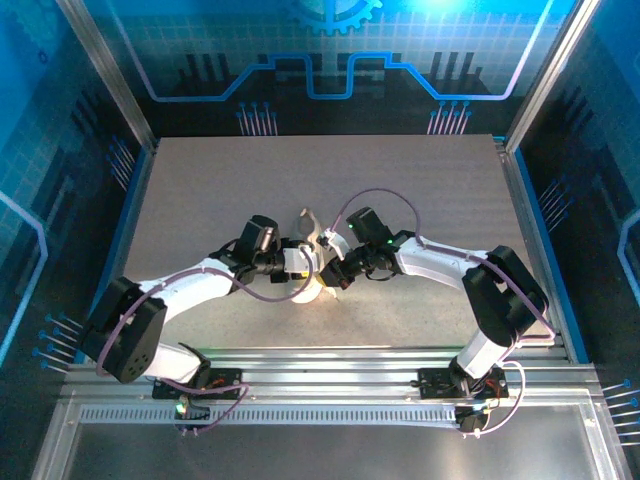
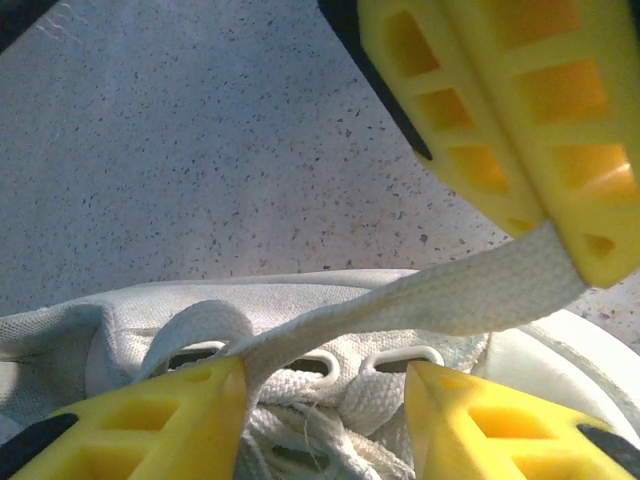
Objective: Tie the shoes
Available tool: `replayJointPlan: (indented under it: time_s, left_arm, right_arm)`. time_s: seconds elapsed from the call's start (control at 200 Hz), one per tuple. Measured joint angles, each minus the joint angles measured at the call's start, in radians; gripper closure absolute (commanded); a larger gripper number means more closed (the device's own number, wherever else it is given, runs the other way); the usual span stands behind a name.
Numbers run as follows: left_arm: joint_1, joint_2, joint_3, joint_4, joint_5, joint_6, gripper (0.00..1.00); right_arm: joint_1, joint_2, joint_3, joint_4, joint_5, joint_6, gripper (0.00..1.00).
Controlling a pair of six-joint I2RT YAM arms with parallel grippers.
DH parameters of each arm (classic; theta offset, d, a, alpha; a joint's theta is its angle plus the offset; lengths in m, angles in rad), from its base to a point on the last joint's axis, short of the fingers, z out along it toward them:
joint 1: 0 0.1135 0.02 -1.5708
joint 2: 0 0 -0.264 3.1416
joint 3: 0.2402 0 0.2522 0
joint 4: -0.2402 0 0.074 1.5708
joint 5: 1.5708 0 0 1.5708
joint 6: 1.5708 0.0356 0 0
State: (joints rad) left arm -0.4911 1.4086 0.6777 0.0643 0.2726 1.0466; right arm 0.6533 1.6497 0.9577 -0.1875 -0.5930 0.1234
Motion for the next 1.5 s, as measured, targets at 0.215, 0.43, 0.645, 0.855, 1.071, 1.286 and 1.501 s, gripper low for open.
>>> replayJointPlan:
  time_s: [0.215, 0.43, 0.645, 0.855, 1.071, 1.286, 1.501]
  left_arm:
    - [0.0, -0.039, -0.017, 0.025, -0.019, 0.0, 0.54]
    - [-0.002, -0.047, -0.019, 0.026, -0.018, 0.003, 0.54]
    - [-0.006, -0.011, -0.018, 0.024, -0.018, 0.008, 0.54]
    - [-0.02, 0.008, -0.018, 0.025, -0.018, 0.01, 0.59]
    - [-0.026, 0.01, -0.018, 0.03, -0.018, 0.012, 0.8]
    - [-0.026, 0.003, -0.019, 0.029, -0.026, 0.021, 1.0]
    - [-0.026, -0.059, -0.032, 0.042, -0.035, -0.009, 1.0]
  right_arm:
    - [0.0, 0.0, 0.0, -0.006, -0.01, 0.0, 0.99]
    - [0.0, 0.0, 0.0, -0.017, -0.01, -0.003, 0.99]
    - [0.0, 0.0, 0.003, -0.034, -0.011, -0.012, 0.99]
    - [0.0, 0.0, 0.02, -0.045, -0.018, -0.015, 0.99]
    - [0.0, 0.002, 0.03, -0.058, -0.02, -0.016, 0.99]
    - [-0.004, 0.011, 0.048, -0.06, -0.021, -0.019, 0.74]
    - [-0.048, 0.011, 0.056, -0.06, 0.011, 0.0, 0.52]
